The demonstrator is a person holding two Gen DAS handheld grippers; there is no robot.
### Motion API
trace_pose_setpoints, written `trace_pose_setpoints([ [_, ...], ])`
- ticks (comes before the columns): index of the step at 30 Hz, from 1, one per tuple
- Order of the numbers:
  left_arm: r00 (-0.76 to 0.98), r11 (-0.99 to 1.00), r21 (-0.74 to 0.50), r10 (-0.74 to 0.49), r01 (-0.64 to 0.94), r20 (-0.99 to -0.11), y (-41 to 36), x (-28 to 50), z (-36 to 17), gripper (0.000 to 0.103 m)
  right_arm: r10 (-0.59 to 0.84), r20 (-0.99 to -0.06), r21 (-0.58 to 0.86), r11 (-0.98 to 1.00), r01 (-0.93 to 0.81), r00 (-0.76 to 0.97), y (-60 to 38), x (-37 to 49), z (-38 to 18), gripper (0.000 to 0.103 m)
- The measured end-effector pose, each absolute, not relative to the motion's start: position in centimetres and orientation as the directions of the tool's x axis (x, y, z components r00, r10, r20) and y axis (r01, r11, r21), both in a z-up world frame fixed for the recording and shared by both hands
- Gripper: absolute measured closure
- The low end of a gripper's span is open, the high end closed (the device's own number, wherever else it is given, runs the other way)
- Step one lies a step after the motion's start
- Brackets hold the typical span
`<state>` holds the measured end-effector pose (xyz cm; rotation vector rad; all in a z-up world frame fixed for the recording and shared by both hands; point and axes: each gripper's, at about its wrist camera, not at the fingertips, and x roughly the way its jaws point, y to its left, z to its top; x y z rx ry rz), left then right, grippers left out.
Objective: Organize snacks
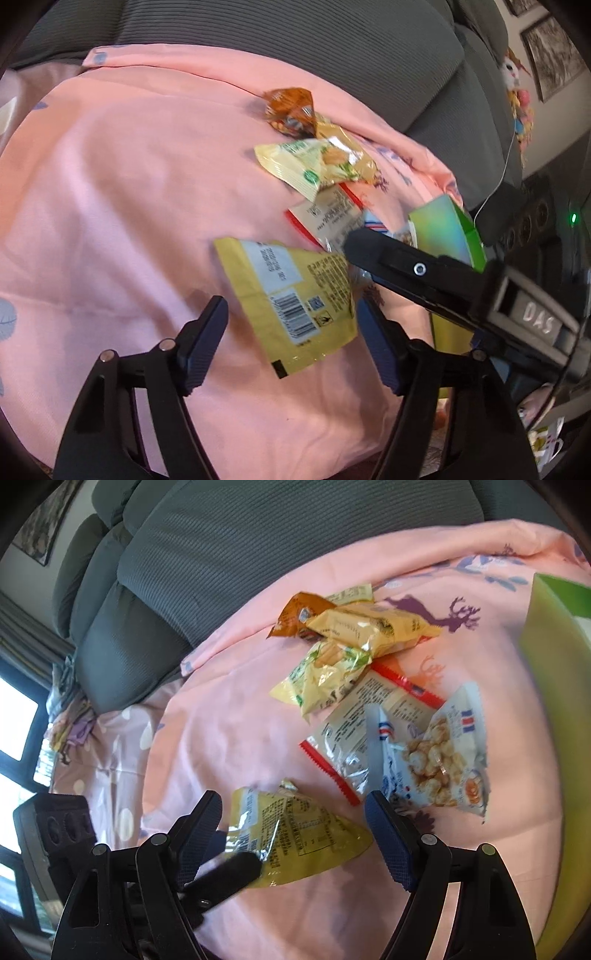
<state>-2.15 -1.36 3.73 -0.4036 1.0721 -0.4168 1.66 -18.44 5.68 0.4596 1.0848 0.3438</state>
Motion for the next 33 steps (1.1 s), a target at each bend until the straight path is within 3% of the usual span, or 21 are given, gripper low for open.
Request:
trace_pose_setpoints([
  [5,0.401,0.849,-0.505,-0.521,0.155,-0.753,-2.2,-2.2,3.0,0.041,0.506,-0.777,0.525,0.849,-0.059,0.375,-17.2,1.9,4.5,0.022],
  [7,0.407,0.85,-0.496,-0.522,0.179,-0.749,-2.4,-2.3,2.9,0.05,0.507,-0.787,0.523,0.85,-0.056,0.35,-16.6,2.2,3.7,0.023],
  [10,0.396,0.83,-0.514,-0.556,0.215,-0.731,-3.0,-2.4,2.8,0.063,0.452,-0.811,0.463,0.884,-0.065,0.373,-15.7,2.4,3.4,0.032],
  [13,0.402,0.828,-0.508,-0.56,0.238,-0.725,-3.3,-2.6,2.9,0.068,0.436,-0.815,0.44,0.894,-0.081,0.381,-15.4,2.2,3.4,0.042],
  [17,0.449,0.834,-0.476,-0.552,0.28,-0.703,-4.0,-3.2,4.4,0.071,0.476,-0.791,0.483,0.872,-0.086,0.384,-15.8,1.8,4.3,0.049],
  [23,0.535,0.823,-0.436,-0.568,0.364,-0.625,-5.7,-4.3,8.7,0.072,0.461,-0.736,0.469,0.875,-0.118,0.496,-17.5,0.6,8.7,0.049],
  [33,0.502,0.718,-0.39,-0.688,0.576,-0.525,-14.2,-4.9,13.6,0.072,0.325,-0.649,0.445,0.896,-0.004,0.688,-26.4,-2.8,14.9,0.049],
])
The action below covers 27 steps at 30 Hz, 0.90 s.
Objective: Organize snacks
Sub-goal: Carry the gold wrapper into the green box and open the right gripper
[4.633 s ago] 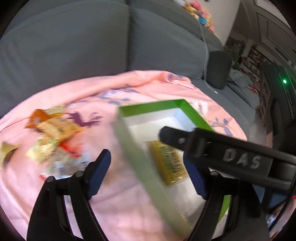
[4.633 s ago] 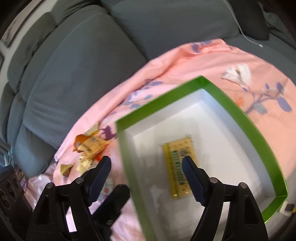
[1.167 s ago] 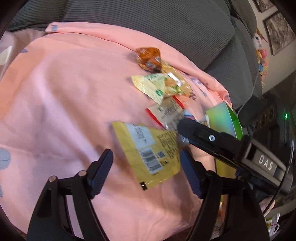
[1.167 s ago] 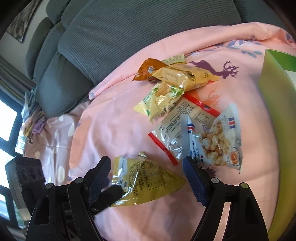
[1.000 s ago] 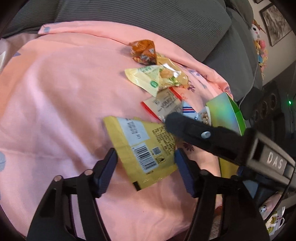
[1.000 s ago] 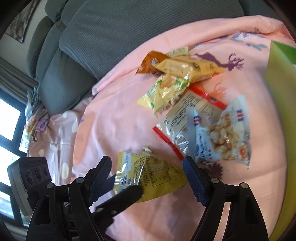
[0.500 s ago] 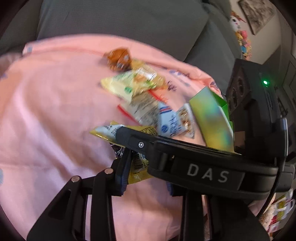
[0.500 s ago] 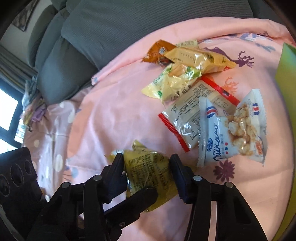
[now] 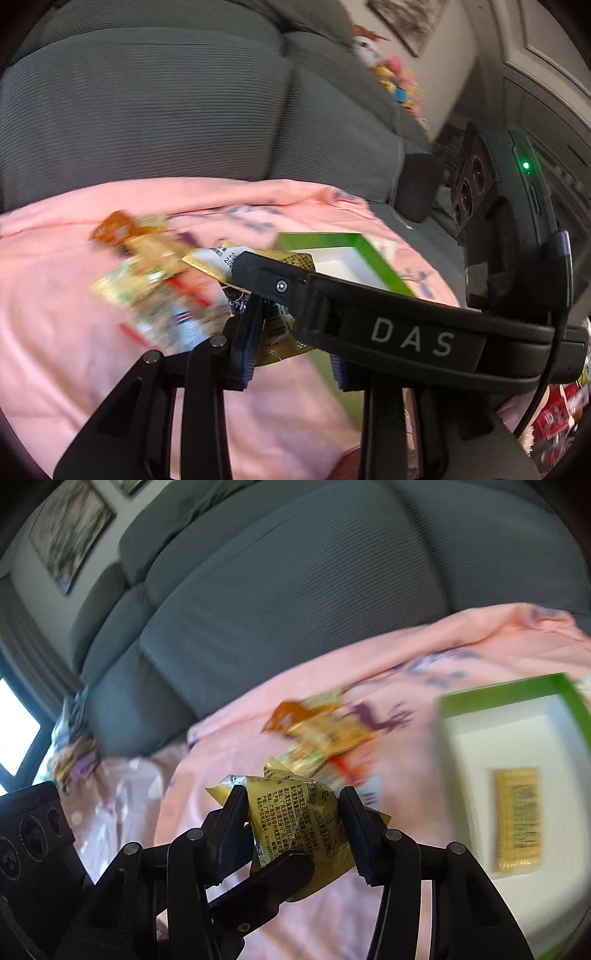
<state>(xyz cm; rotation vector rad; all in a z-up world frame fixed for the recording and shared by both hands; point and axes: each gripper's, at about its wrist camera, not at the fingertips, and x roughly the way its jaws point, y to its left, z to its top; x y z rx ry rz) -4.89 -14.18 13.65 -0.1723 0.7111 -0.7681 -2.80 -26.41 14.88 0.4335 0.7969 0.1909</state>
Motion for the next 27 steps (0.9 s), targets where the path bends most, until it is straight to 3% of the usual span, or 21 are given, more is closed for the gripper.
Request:
trace_pose_setpoints([
  [14,0.318,0.605,-0.377,-0.739,0.701,-0.594,-26.2,-3.4,12.0,0.072,0.195,-0.693,0.51,0.813,0.281,0.694,-37.9,-4.6,12.6,0.049],
  [27,0.27,0.642,-0.411,-0.697,0.647,-0.664,-29.0,-2.2,9.0,0.071,0.115,-0.764,0.48,0.758,0.442,0.634,-41.5,-5.2,10.5,0.049],
])
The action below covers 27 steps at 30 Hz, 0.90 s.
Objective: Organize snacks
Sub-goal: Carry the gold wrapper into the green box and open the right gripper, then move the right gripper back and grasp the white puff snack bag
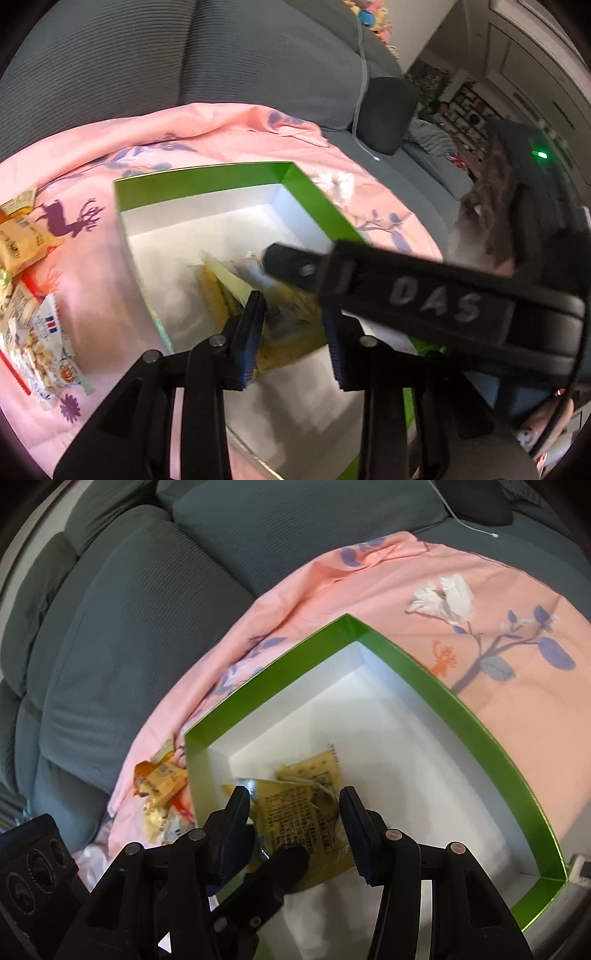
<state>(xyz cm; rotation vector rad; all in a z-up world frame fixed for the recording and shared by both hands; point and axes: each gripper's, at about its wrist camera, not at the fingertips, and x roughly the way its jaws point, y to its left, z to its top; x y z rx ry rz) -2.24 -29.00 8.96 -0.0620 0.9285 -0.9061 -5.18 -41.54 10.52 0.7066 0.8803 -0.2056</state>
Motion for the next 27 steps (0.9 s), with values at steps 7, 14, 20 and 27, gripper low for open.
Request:
trace_pose_setpoints([
  [7,0.328,0.643,-0.432,-0.728,0.632,-0.602,-25.1,-2.7,11.7,0.033,0.07,-0.691,0.481,0.788,0.385,0.72,-40.4,-6.0,12.9,0.031],
  [14,0.496,0.791,-0.394,-0.604,0.468,-0.624,-15.6,-1.9,13.0,0.019,0.161,-0.652,0.483,0.842,0.241,0.741,-36.4,-5.0,14.5,0.02],
  [20,0.592,0.914,-0.312,-0.405,0.258,-0.697,-6.6,-1.8,11.8,0.017,0.22,-0.709,0.425,0.891,0.158,0.67,-30.8,-2.4,14.4,0.02],
  [27,0.569,0.933,-0.355,-0.322,0.056,-0.756,1.2,-2.3,7.6,0.014,0.23,-0.815,0.324,0.942,0.089,0.532,-23.6,1.4,10.2,0.02],
])
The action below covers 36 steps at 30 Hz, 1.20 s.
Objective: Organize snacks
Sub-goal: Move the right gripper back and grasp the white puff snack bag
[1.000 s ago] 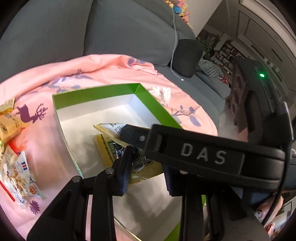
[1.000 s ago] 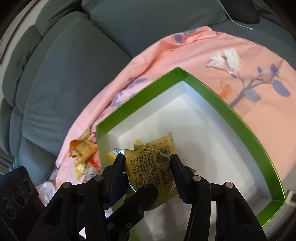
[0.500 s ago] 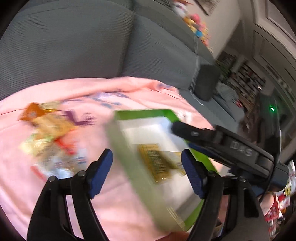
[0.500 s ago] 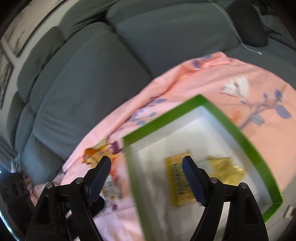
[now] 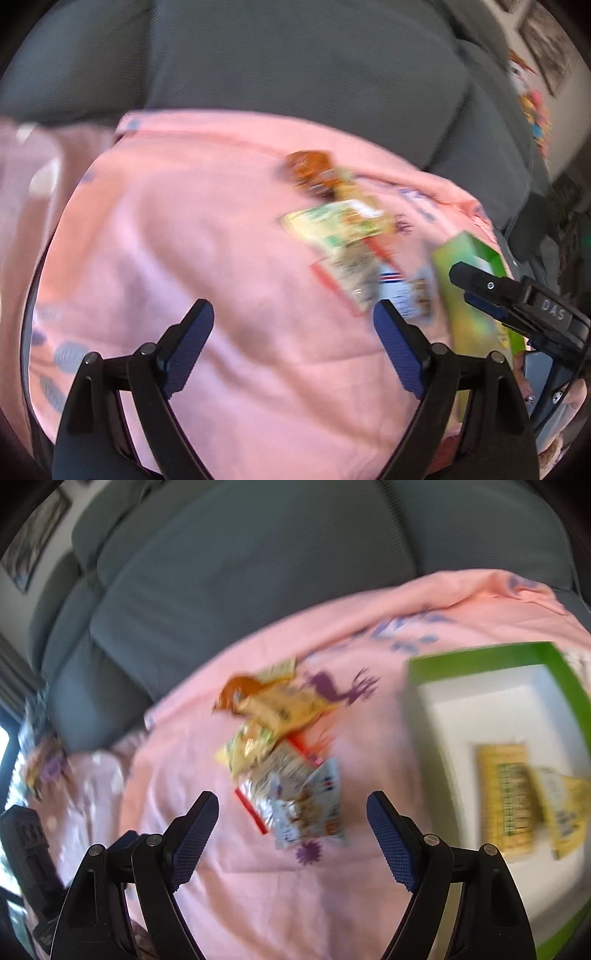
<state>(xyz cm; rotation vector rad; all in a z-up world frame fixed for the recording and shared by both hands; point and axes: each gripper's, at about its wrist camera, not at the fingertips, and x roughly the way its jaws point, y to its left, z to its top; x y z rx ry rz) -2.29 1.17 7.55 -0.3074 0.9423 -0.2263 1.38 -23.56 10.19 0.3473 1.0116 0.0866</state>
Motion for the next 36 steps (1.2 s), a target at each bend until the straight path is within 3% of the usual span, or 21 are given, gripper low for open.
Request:
trace_pose_setpoints([
  [5,0.543,0.945,-0.326,-0.253,-0.04,-0.801,3.1,-1.8,5.0,0.015,0.09,-0.87,0.162,0.981,0.108,0.485,-21.0,2.7,7.4,0.02],
  [13,0.523,0.941,-0.334,-0.259,-0.052,-0.812,4.1,-1.5,4.4,0.015,-0.064,-0.884,-0.02,0.995,0.099,0.464,-18.3,3.7,4.8,0.02],
  [15,0.528,0.944,-0.324,-0.246,-0.059,-0.813,4.2,-1.7,4.5,0.015,-0.043,-0.894,0.003,0.995,0.101,0.446,-18.4,3.9,4.3,0.023],
  [18,0.529,0.936,-0.346,-0.258,-0.071,-0.808,4.9,-1.6,4.5,0.015,-0.033,-0.89,0.007,0.996,0.086,0.454,-18.0,3.7,4.4,0.04],
  [21,0.532,0.927,-0.364,-0.265,-0.089,-0.804,5.5,-1.6,4.5,0.015,0.065,-0.889,0.091,0.995,0.036,0.454,-17.4,2.9,5.0,0.043],
  [24,0.538,0.929,-0.355,-0.245,-0.109,-0.807,6.0,-1.7,4.6,0.015,0.197,-0.885,0.211,0.977,-0.014,0.422,-16.1,2.3,5.2,0.043],
  [29,0.548,0.93,-0.339,-0.211,-0.143,-0.81,7.0,-1.8,4.7,0.015,0.291,-0.893,0.289,0.955,-0.058,0.342,-13.1,1.8,4.5,0.043],
  [36,0.548,0.914,-0.367,-0.219,-0.175,-0.807,8.2,-1.9,4.7,0.015,0.341,-0.872,0.332,0.939,-0.09,0.352,-12.4,1.5,5.0,0.024],
])
